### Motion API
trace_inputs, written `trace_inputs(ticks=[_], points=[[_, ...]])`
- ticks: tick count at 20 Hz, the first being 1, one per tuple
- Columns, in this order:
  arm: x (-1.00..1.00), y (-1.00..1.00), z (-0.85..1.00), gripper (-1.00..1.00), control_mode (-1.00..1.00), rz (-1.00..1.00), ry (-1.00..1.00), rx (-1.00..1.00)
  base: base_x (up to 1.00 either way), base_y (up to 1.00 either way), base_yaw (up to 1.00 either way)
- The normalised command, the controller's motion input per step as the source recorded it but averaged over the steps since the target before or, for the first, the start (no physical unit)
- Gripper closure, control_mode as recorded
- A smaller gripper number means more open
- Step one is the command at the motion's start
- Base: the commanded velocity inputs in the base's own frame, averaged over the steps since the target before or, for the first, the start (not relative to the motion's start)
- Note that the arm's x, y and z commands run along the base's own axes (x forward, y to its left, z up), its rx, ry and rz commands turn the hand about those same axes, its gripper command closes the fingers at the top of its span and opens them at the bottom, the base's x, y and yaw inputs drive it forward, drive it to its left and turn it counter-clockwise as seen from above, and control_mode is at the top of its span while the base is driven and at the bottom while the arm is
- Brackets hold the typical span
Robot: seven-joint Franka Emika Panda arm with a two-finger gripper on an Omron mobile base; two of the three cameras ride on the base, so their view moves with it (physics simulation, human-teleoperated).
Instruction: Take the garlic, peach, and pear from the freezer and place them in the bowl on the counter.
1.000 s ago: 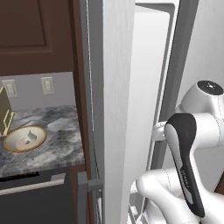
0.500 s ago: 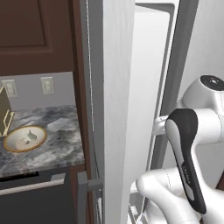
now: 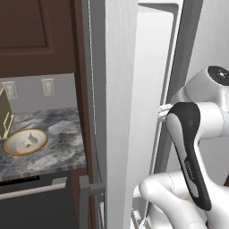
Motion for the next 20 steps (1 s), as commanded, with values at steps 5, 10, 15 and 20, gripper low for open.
trace_inputs(ticks=[5, 10, 15, 20], points=[[0.31, 0.06, 0.38, -1.0, -1.0, 0.0, -0.14, 0.0, 0.0, 0.0, 0.0], [0.43, 0.02, 0.33, -1.0, -1.0, 0.0, -0.08, 0.0, 0.0, 0.0, 0.0], [0.33, 0.09, 0.25, -1.0, -1.0, 0.0, -0.11, 0.0, 0.0, 0.0, 0.0], [0.36, 0.0, 0.25, -1.0, -1.0, -0.01, -0.05, 0.0, 0.0, 0.0, 0.0]])
